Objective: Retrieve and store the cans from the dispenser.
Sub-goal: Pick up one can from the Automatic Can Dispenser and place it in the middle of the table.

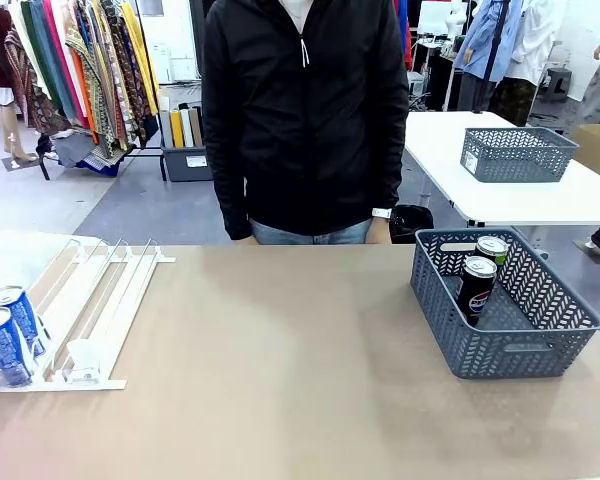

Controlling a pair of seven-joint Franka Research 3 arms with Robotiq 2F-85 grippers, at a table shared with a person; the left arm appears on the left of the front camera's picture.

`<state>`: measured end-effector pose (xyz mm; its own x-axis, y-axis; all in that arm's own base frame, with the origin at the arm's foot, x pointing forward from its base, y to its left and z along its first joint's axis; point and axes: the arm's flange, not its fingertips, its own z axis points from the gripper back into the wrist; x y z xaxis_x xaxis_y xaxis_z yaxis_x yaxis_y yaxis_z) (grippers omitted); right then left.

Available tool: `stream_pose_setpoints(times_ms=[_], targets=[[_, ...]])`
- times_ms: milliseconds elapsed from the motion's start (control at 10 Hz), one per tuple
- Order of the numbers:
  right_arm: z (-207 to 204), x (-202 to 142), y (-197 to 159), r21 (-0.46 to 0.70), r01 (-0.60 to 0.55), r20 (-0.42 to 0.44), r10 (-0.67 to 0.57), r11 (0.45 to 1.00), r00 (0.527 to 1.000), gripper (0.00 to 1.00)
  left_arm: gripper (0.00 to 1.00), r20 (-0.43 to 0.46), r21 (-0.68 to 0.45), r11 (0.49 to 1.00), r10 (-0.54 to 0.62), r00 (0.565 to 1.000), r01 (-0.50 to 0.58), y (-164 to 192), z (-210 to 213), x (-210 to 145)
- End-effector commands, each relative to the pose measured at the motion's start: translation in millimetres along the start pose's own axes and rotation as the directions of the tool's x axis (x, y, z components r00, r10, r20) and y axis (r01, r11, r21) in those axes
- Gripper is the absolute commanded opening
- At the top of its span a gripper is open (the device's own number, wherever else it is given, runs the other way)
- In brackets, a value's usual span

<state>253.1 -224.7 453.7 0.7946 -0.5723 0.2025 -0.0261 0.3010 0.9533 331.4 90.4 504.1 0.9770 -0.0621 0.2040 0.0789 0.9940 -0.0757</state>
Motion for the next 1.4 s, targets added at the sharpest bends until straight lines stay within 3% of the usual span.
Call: stream_pose_setpoints(times_ms=[0, 400, 800, 1300], targets=[[0.4, 0.3, 3.5, 0.018, 0.002, 0.005, -0.002, 1.0, 1.0, 1.0, 1.0, -0.026, 0.01, 1.0, -0.029, 0.999, 0.03, -13.2, -13.0, 9.8], [0.4, 0.3, 3.5, 0.018, 0.002, 0.005, -0.002, 1.0, 1.0, 1.0, 1.0, -0.09, -0.075, 0.997, 0.01, 0.996, -0.017, -29.5, -47.3, 6.3], [0.4, 0.3, 3.5, 0.018, 0.002, 0.005, -0.002, 1.0, 1.0, 1.0, 1.0, -0.14, -0.085, 0.996, 0.028, 0.99, -0.04, -34.6, -84.5, 12.0], [0.4, 0.3, 3.5, 0.018, 0.002, 0.005, -0.002, 1.0, 1.0, 1.0, 1.0, -0.15, 0.002, 0.999, 0.037, 0.988, -0.037, -29.9, -112.5, 26.1]])
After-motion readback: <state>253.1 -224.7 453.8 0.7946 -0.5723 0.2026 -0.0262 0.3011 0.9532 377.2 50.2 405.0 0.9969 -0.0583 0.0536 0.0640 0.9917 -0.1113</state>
